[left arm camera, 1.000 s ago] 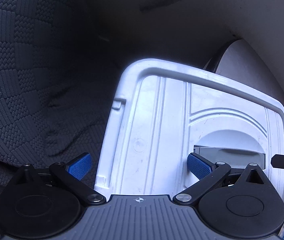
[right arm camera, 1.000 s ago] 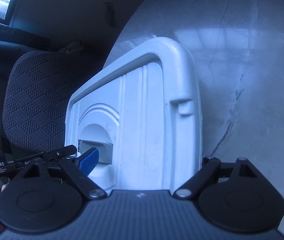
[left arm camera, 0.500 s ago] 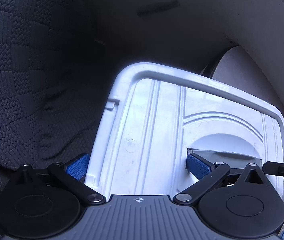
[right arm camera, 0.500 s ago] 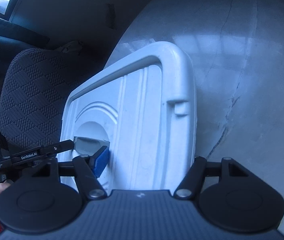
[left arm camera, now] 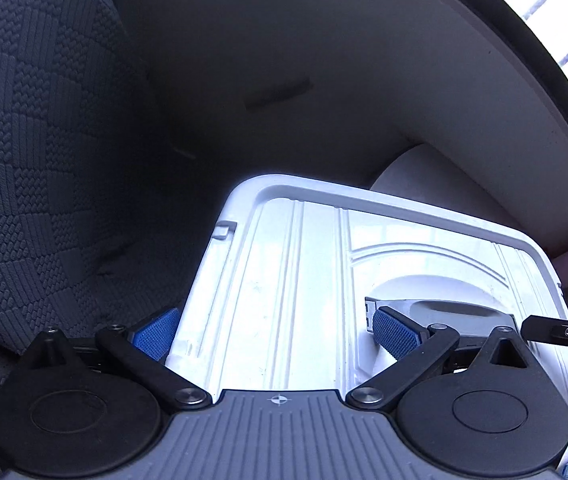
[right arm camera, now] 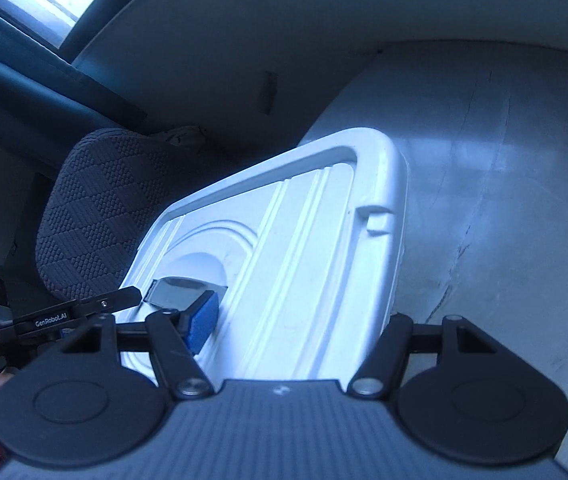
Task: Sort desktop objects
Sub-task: 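Lift the white lid with both grippers and carry it toward the turquoise tub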
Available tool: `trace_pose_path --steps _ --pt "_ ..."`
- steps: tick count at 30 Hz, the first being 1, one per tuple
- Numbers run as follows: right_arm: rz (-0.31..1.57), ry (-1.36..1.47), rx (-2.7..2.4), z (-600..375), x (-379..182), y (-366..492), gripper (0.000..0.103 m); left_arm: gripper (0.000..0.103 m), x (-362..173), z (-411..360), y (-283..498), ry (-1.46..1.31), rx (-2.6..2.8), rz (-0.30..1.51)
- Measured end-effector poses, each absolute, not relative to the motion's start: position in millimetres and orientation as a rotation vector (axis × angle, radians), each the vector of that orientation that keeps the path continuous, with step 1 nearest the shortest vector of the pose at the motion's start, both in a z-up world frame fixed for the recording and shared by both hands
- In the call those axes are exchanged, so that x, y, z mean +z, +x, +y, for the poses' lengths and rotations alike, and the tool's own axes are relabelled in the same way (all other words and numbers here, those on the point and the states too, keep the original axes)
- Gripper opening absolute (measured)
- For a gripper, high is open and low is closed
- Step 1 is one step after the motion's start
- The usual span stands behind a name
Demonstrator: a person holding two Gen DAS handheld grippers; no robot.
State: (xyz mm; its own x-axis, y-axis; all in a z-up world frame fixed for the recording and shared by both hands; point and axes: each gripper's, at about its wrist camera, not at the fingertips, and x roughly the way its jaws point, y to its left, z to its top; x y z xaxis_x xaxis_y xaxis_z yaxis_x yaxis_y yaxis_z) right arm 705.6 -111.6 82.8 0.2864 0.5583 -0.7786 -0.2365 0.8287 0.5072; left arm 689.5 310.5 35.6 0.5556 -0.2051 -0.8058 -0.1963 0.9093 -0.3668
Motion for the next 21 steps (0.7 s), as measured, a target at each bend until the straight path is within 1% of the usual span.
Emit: trace_pose_path --steps 10,14,21 --pt "1.027 0.333 0.570 -108.0 138.6 654.5 0.066 0.102 121.0 307.0 632.7 -0.398 -0.003 0.842" --pt "0.969 0.352 0.579 -120.8 158.2 625.5 0.067 0.102 151.2 307.4 608.5 -0.395 -0.002 0.779" --pt "0.889 0.370 0.587 -134.3 186.5 591.0 0.067 0.102 199.4 290.8 577.0 -0.347 -0.016 0.717"
